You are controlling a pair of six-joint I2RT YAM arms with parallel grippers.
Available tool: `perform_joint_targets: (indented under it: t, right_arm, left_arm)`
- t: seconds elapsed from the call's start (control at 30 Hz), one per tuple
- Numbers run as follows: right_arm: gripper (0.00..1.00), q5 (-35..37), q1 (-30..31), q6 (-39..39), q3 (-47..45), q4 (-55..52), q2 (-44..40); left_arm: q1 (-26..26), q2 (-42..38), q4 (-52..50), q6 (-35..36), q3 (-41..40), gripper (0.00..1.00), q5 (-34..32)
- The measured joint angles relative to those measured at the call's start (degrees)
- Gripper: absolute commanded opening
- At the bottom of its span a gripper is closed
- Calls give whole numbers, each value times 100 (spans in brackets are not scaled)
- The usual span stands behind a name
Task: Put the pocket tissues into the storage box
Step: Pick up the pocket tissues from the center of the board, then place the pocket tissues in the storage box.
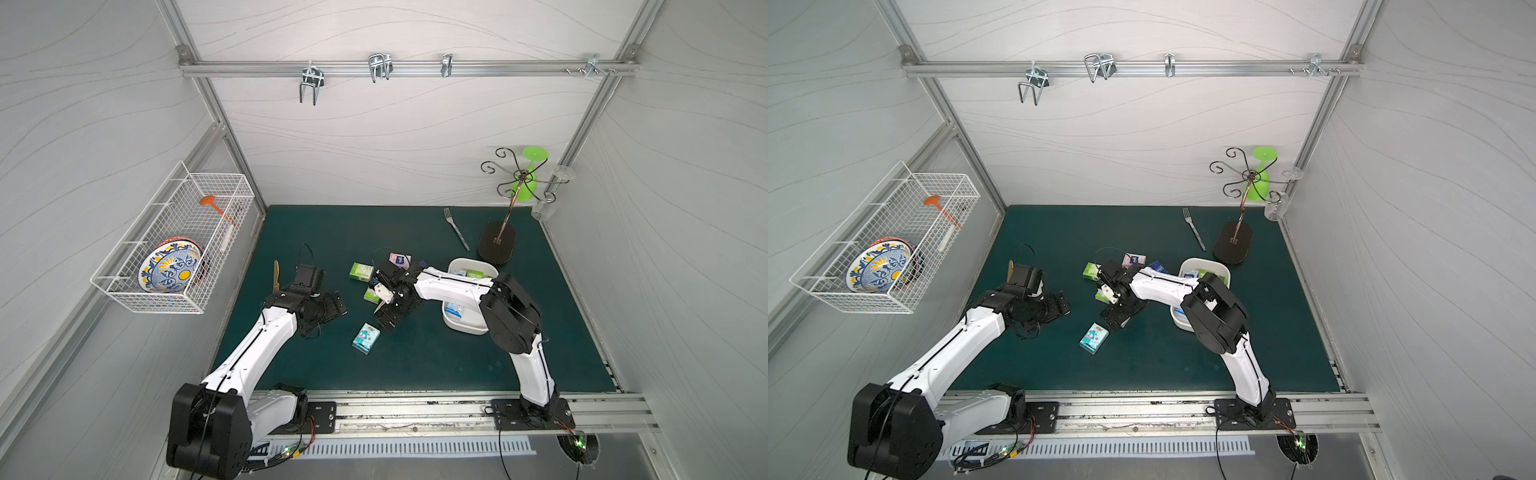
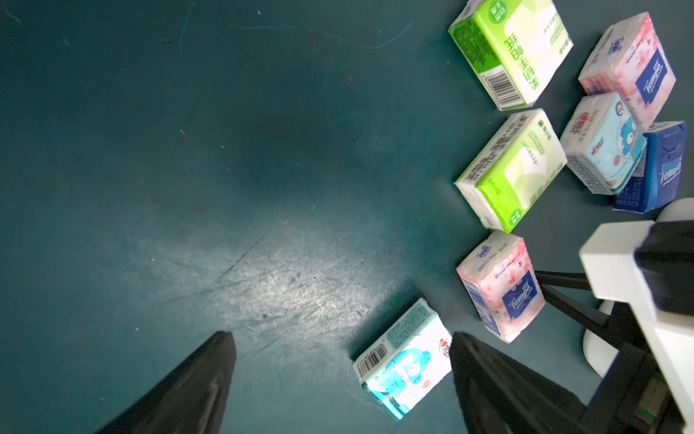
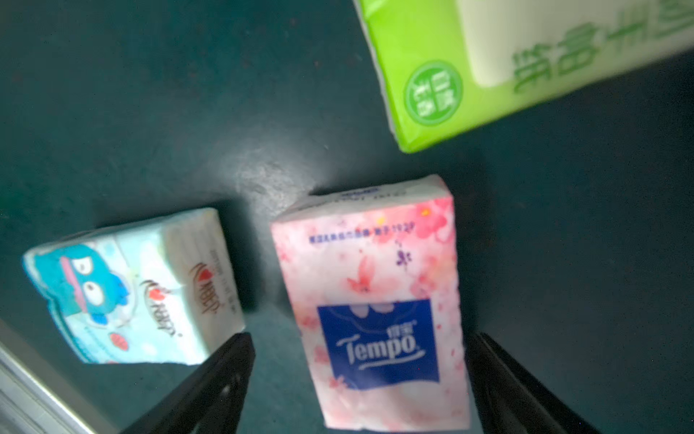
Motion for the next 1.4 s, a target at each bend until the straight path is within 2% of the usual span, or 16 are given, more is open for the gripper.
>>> perform_joint_targets:
  t: [0.13,0.3,0.4,0.67,0.87,1.17,1.4]
  right_arm:
    - [72,269,20,37,48,-55,0]
    - [47,503,39,92,214,-72,4]
    - [39,560,39,127,273,-81,4]
    - [38,553,24,247,229,-81,-109]
    - [38,459,-179,599,-76,-90,-872]
    - [37,63,-1272,1333,-1137,-107,-2852]
    - [38,-26,-2280,1799,-1906,-313,-3818]
  left_arm:
    - [0,7,7,0,0,94,28]
    - [0,7,11,0,0,94,55]
    - [0,35,15,0,0,94,96]
    - [0,118,61,-2,0,93,216]
    - [0,221,68,4,0,93,321]
    - [0,431,210,9,2,93,540]
    - [-2,651,256,9,13,92,765]
